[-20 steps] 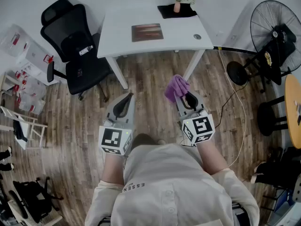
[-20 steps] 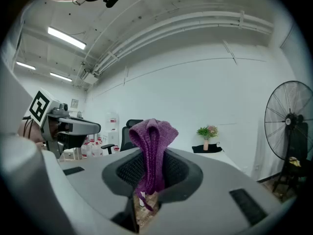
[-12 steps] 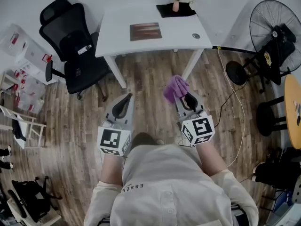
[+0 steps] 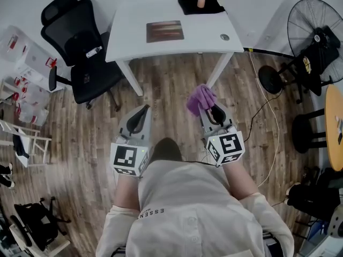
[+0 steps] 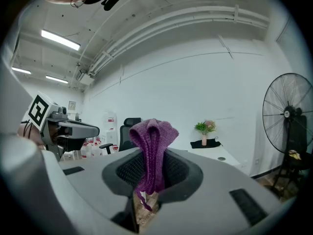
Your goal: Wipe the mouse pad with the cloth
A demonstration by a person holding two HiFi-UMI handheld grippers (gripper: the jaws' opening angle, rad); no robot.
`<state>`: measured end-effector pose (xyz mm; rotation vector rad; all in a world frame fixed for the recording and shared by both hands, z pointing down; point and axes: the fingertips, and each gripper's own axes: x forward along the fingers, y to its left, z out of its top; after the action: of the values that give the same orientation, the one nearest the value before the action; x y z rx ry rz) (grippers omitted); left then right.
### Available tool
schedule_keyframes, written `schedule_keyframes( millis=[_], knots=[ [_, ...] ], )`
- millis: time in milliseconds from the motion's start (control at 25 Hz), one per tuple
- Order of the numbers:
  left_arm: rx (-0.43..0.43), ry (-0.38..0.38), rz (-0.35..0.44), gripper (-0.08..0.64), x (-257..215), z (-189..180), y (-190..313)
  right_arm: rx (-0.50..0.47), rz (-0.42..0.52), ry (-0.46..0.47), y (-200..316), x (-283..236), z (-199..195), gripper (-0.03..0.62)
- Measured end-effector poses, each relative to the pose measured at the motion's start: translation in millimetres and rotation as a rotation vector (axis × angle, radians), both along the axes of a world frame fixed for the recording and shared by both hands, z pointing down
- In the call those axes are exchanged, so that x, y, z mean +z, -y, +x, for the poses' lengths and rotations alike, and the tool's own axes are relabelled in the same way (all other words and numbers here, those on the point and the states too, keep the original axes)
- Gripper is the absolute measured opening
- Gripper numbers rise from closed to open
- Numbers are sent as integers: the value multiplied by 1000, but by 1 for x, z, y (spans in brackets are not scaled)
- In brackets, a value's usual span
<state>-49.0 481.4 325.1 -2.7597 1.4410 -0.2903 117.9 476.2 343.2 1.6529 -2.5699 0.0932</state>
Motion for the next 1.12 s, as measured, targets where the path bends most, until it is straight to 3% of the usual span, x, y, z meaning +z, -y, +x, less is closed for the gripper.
schedule_keyframes(
  millis=[440,840,1120],
  knots=[
    [2,-6,5,2,9,-5,97,6,-21,-13,95,13,-1,92],
    [29,-46,-33,2,2,-45,270,24,-67,-47,258,7,-44,92],
    [51,-68,-14,2,-17,-77,387,37,-77,-57,372,-6,-80,92]
  ],
)
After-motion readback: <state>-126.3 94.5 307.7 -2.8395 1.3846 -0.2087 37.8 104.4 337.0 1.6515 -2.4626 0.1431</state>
